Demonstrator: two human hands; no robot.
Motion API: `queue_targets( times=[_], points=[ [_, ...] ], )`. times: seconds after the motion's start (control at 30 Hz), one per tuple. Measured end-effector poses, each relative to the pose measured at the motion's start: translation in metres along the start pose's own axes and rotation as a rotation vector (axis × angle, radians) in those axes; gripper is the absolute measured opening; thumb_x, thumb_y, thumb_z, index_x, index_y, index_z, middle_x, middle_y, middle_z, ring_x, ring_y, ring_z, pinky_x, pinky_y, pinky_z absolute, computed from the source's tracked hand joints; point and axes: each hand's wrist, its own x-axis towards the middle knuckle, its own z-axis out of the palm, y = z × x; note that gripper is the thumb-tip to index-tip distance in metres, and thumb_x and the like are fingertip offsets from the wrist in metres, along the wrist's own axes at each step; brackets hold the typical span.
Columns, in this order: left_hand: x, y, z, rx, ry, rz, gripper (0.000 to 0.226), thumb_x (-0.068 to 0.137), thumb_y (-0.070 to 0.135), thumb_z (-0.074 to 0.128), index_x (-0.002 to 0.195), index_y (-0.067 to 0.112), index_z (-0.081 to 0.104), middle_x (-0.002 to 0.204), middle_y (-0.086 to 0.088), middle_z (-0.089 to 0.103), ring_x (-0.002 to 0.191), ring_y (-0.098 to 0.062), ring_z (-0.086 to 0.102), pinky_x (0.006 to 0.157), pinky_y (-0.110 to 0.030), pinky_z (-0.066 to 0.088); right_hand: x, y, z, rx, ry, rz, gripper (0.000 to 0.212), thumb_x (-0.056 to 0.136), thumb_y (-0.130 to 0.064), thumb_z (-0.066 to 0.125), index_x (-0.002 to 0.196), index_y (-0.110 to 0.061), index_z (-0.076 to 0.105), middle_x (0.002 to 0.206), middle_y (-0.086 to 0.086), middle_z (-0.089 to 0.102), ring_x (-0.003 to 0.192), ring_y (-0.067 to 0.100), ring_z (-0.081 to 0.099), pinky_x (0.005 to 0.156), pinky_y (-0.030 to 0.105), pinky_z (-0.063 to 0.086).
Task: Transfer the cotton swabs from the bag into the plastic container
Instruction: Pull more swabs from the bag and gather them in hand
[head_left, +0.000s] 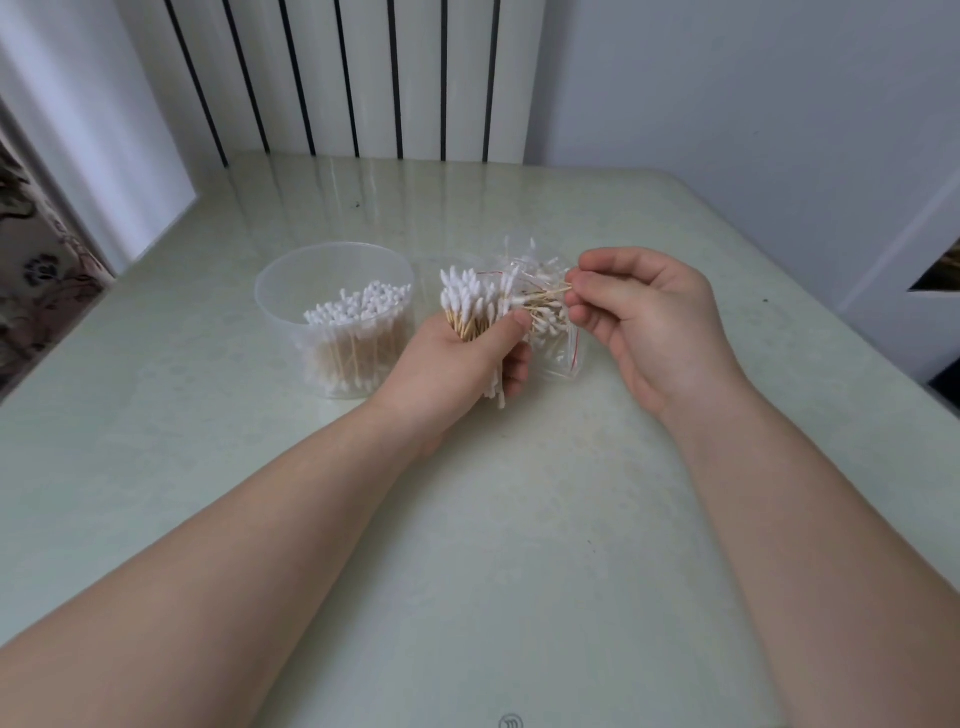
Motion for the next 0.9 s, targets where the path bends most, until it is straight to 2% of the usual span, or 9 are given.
queue_targets(
  times=[0.1, 0.2, 0.33, 0.4, 0.47, 0.6, 0.73, 0.8, 0.9],
  points=[
    [-0.001, 0.003, 0.002, -0.099, 0.018, -0.026, 0.018, 0.100, 0.019, 0.063, 0.088, 0.007, 0.068, 0.076, -0.010, 0.070, 0.068, -0.023, 0.064, 0.066, -0.037, 0.057, 0.002, -0.004, -0.003, 0.096, 0.063, -0.008, 0.014, 0.085, 0.012, 0.066, 0.090, -0.001, 0.066, 0.081, 0.014, 0.066, 0.067, 0.018, 0.065, 0.069, 0.024, 0.056],
    [0.000, 0.002, 0.001, -0.067, 0.041, -0.003, 0.024, 0.100, 0.017, 0.063, 0.078, 0.009, 0.064, 0.066, -0.009, 0.063, 0.059, -0.022, 0.058, 0.056, -0.034, 0.052, -0.001, -0.003, -0.002, 0.125, -0.007, 0.024, 0.015, 0.086, 0.014, 0.064, 0.093, 0.001, 0.064, 0.080, 0.015, 0.067, 0.072, 0.022, 0.070, 0.072, 0.026, 0.058],
    [0.000, 0.000, -0.002, -0.037, 0.060, 0.039, 0.032, 0.097, 0.019, 0.068, 0.066, 0.017, 0.063, 0.058, -0.005, 0.051, 0.052, -0.021, 0.047, 0.055, -0.038, 0.040, -0.008, 0.007, 0.007, -0.025, -0.171, 0.055, 0.016, 0.085, 0.015, 0.065, 0.093, 0.000, 0.065, 0.075, 0.010, 0.070, 0.078, 0.027, 0.074, 0.069, 0.026, 0.059],
    [-0.001, 0.002, -0.001, -0.055, 0.073, 0.040, 0.027, 0.095, 0.019, 0.071, 0.069, 0.020, 0.064, 0.057, -0.002, 0.050, 0.053, -0.019, 0.047, 0.054, -0.036, 0.038, -0.010, 0.010, 0.008, -0.162, -0.229, 0.044, 0.019, 0.083, 0.014, 0.068, 0.092, -0.004, 0.067, 0.076, 0.010, 0.071, 0.073, 0.023, 0.073, 0.063, 0.024, 0.057],
    [-0.001, 0.002, -0.001, -0.064, 0.088, 0.039, 0.024, 0.095, 0.019, 0.070, 0.073, 0.015, 0.062, 0.057, -0.001, 0.052, 0.052, -0.018, 0.047, 0.053, -0.034, 0.038, -0.012, 0.011, 0.009, -0.277, -0.260, 0.022, 0.024, 0.082, 0.013, 0.070, 0.092, -0.009, 0.070, 0.076, 0.007, 0.072, 0.072, 0.019, 0.072, 0.061, 0.024, 0.056],
    [0.001, 0.000, 0.000, -0.114, 0.103, 0.027, 0.014, 0.097, 0.016, 0.066, 0.088, 0.006, 0.068, 0.068, -0.008, 0.060, 0.061, -0.019, 0.054, 0.059, -0.033, 0.044, -0.013, 0.013, 0.010, -0.291, -0.259, 0.004, 0.027, 0.081, 0.015, 0.070, 0.096, -0.007, 0.069, 0.080, 0.007, 0.070, 0.072, 0.015, 0.070, 0.068, 0.025, 0.059],
    [0.003, 0.000, -0.001, -0.136, 0.133, 0.005, 0.019, 0.097, 0.014, 0.065, 0.079, 0.011, 0.067, 0.066, -0.006, 0.060, 0.059, -0.018, 0.055, 0.060, -0.034, 0.046, -0.013, 0.013, 0.009, -0.305, -0.217, -0.021, 0.025, 0.078, 0.015, 0.073, 0.094, -0.004, 0.069, 0.086, 0.014, 0.068, 0.076, 0.019, 0.070, 0.073, 0.029, 0.061],
    [0.003, 0.000, -0.001, -0.125, 0.128, 0.003, 0.019, 0.098, 0.014, 0.065, 0.079, 0.010, 0.066, 0.065, -0.005, 0.060, 0.059, -0.017, 0.055, 0.060, -0.033, 0.047, -0.013, 0.011, 0.007, -0.329, -0.227, -0.014, 0.021, 0.079, 0.013, 0.074, 0.091, -0.004, 0.070, 0.081, 0.013, 0.068, 0.072, 0.019, 0.070, 0.071, 0.028, 0.060],
    [0.003, -0.002, 0.000, -0.123, 0.151, 0.007, 0.020, 0.098, 0.015, 0.065, 0.079, 0.011, 0.066, 0.066, -0.005, 0.060, 0.064, -0.019, 0.057, 0.062, -0.034, 0.050, -0.011, 0.009, 0.005, -0.461, -0.227, -0.033, 0.017, 0.080, 0.006, 0.077, 0.087, -0.009, 0.072, 0.078, 0.011, 0.070, 0.067, 0.016, 0.066, 0.060, 0.026, 0.056]
  ],
)
